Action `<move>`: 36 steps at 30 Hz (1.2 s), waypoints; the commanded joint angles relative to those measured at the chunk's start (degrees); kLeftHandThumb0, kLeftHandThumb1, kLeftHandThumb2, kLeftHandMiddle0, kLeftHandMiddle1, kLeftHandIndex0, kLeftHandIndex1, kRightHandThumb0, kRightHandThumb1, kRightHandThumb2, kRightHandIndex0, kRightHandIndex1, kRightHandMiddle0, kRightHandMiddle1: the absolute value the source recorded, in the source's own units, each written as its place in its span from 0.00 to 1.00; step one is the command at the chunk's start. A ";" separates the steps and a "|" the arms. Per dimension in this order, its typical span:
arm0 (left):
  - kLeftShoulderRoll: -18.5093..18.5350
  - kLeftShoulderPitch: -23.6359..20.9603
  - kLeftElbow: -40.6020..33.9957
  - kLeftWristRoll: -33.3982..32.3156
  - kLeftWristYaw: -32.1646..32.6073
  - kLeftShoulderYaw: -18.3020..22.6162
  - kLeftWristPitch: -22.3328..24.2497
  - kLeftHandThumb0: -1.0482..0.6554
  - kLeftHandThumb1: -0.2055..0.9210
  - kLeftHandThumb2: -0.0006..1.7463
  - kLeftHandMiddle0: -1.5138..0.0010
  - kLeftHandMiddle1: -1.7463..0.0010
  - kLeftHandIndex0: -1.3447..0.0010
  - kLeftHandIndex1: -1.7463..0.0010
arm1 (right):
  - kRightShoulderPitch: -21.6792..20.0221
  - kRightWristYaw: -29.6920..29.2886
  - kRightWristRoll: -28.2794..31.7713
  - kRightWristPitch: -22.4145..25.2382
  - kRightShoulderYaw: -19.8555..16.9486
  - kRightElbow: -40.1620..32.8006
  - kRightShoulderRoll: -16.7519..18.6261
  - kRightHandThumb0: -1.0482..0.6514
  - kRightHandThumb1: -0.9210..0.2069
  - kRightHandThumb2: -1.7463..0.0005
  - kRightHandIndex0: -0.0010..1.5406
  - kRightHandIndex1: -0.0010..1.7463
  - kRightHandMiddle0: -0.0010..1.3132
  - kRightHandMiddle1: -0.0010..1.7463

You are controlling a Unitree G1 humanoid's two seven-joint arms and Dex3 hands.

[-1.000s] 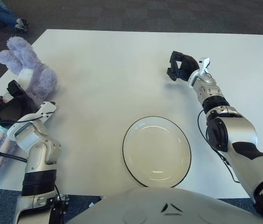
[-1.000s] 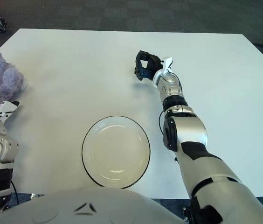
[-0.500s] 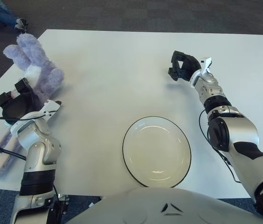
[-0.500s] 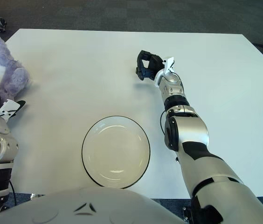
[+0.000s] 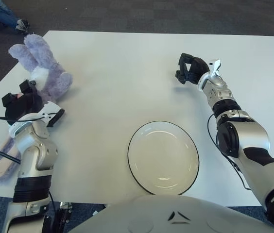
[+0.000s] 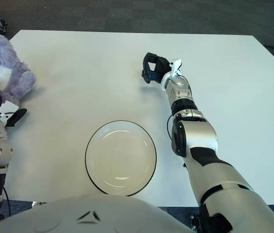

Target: Put the doll into the plate.

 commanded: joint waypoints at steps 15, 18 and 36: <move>-0.34 -0.46 -1.56 -1.77 -3.17 -2.91 6.71 0.76 0.23 0.80 1.00 0.31 1.00 0.34 | -1.76 -0.76 0.05 0.48 -0.19 -0.12 -0.67 0.34 0.53 0.25 0.83 1.00 0.46 1.00; -0.78 -0.80 -2.16 -2.87 -2.85 -2.87 6.35 0.77 0.23 0.81 1.00 0.31 1.00 0.30 | -1.89 -0.81 0.20 0.81 -0.32 0.02 -0.69 0.34 0.53 0.25 0.83 1.00 0.46 1.00; -0.24 -1.44 -2.39 -3.09 1.97 -5.89 2.31 0.71 0.25 0.82 1.00 0.14 1.00 0.09 | -1.84 -0.20 0.34 0.27 -0.47 -0.23 -0.79 0.34 0.53 0.25 0.82 1.00 0.46 1.00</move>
